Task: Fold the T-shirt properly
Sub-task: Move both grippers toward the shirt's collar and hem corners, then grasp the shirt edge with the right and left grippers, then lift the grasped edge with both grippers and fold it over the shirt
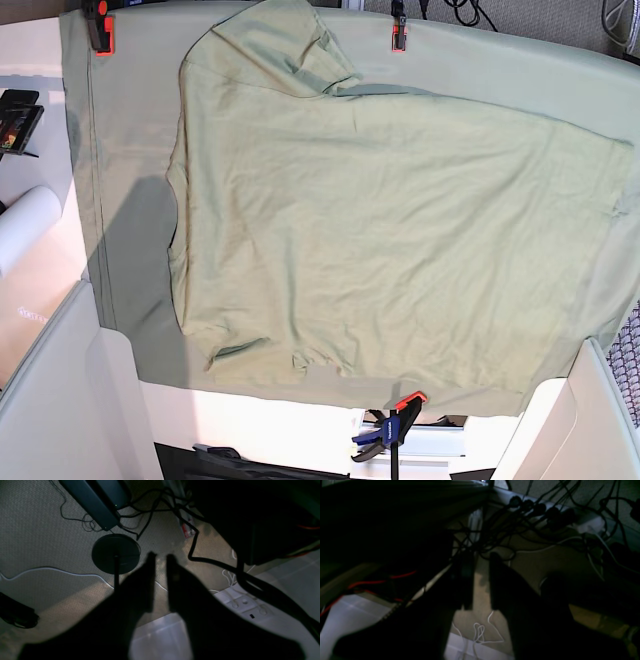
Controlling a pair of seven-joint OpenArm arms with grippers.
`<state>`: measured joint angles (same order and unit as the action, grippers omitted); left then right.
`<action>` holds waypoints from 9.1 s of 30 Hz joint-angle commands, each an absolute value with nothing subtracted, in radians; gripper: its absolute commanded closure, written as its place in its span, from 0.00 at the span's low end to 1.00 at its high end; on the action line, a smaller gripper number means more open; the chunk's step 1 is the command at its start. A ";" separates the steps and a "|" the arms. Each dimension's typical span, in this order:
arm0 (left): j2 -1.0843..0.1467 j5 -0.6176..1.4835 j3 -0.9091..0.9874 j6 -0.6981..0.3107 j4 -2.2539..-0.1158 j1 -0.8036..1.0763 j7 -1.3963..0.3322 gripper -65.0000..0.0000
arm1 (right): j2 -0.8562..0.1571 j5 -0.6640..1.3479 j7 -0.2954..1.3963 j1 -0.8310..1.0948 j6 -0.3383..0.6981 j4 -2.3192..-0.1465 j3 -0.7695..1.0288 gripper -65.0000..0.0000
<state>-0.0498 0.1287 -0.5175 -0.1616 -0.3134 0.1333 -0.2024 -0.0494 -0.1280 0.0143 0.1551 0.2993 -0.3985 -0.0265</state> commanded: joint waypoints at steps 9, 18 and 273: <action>-0.047 0.130 -0.517 -0.161 -0.318 0.139 -0.172 0.71 | -0.053 -0.127 -0.004 0.159 0.310 -0.404 -0.027 0.86; -0.047 0.130 -0.517 -0.161 -0.318 0.138 -0.161 0.85 | -0.052 -0.127 -0.004 0.159 0.310 -0.404 -0.027 0.97; -0.809 0.944 0.055 -0.698 -0.663 -0.466 -0.628 0.39 | -0.031 0.471 0.672 -0.083 0.361 -1.624 0.449 0.33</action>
<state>-0.7815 0.9329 0.0490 -0.6937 -0.6483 -0.4461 -0.6430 -0.0219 0.4576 0.6846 -0.0750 0.3561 -1.6115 0.4477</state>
